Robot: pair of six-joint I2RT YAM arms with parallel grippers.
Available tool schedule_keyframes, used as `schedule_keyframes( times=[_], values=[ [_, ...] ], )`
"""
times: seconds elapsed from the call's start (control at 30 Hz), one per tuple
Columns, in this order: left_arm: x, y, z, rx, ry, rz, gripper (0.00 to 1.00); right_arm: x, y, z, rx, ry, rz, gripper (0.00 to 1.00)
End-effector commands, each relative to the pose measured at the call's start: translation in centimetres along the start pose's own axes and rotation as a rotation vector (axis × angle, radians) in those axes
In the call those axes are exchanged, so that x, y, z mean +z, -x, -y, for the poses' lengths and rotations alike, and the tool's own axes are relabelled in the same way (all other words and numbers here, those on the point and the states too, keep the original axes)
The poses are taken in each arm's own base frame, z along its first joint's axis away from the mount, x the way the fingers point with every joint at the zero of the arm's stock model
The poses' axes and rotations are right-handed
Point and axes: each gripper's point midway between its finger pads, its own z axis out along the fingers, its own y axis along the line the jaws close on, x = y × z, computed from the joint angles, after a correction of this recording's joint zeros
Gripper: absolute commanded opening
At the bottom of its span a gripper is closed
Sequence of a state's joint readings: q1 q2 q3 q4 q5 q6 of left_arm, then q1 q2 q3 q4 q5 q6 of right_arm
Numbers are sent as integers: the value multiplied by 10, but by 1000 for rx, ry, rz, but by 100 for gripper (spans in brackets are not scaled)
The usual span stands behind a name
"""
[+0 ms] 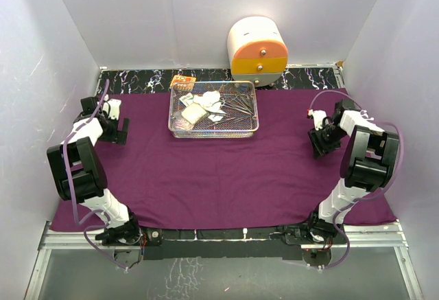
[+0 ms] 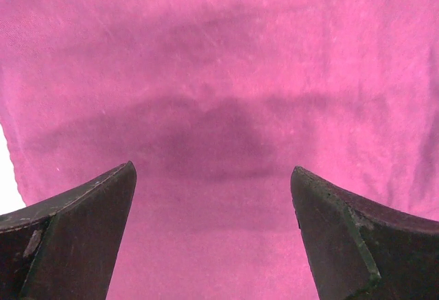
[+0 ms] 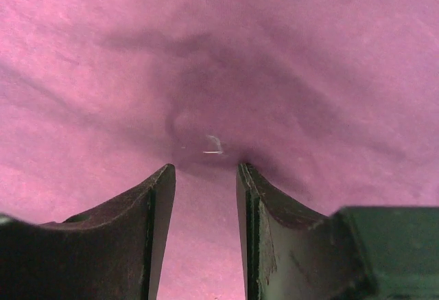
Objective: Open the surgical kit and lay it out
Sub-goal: Smooth out the surgical kit at the center of the board, then move the container from the surgical kit.
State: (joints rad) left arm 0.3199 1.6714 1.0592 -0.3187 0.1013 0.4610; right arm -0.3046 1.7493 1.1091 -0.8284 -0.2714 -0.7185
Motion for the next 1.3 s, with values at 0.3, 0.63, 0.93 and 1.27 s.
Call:
schedule_keyframes(
  times=[0.3, 0.63, 0.93, 1.27],
  values=[
    [-7, -71, -33, -9, 32, -148, 95, -12, -49, 27, 26, -89, -42, 39],
    [-20, -111, -62, -27, 67, -206, 95, -38, -87, 46, 69, -144, -82, 42],
    [-59, -24, -37, -132, -90, 67, 95, -78, 8, 15, 26, 7, 196, 45],
    [-70, 96, 67, -80, -286, 255, 94, -76, 181, -73, -167, 49, 513, 52]
  ],
)
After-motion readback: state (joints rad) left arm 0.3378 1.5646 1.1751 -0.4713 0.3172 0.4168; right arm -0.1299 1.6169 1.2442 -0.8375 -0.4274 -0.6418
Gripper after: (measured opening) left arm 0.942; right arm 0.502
